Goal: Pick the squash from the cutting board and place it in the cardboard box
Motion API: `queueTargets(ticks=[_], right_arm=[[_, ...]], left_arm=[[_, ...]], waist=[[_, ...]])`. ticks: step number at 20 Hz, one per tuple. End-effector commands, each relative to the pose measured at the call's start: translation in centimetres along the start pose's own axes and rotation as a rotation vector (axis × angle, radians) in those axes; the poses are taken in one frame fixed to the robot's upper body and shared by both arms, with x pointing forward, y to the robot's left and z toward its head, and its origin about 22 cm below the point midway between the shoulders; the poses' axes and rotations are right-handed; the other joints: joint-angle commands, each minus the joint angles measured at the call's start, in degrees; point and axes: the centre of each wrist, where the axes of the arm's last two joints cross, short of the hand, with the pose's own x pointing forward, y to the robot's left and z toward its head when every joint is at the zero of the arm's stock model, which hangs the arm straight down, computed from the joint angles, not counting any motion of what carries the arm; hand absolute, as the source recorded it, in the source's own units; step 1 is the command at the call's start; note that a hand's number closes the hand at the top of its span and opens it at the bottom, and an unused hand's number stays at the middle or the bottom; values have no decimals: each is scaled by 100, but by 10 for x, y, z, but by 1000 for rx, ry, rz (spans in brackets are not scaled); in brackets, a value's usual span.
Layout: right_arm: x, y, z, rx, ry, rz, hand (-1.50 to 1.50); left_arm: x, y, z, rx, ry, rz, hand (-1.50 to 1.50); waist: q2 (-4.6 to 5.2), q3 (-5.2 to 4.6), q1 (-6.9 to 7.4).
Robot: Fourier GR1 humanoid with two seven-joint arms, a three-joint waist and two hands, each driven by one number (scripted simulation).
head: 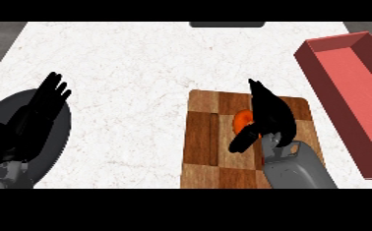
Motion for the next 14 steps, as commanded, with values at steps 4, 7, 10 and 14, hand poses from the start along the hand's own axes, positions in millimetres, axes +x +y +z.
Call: queueTargets(ticks=[4, 7, 10, 14], right_arm=[[-1, -2, -9, 57, 175, 65, -150], [-3, 26, -5, 61, 173, 71, -150], [6, 32, -7, 78, 164, 80, -150], [-19, 9, -3, 55, 179, 73, -150]], left_arm=[[7, 17, 11, -11, -7, -2, 0], [-1, 27, 1, 15, -2, 11, 0], [-3, 15, -5, 15, 10, -15, 0], [-5, 0, 4, 9, 3, 3, 0]], waist=[[-2, 2, 38], [8, 0, 3], [13, 1, -4], [-3, 2, -31]])
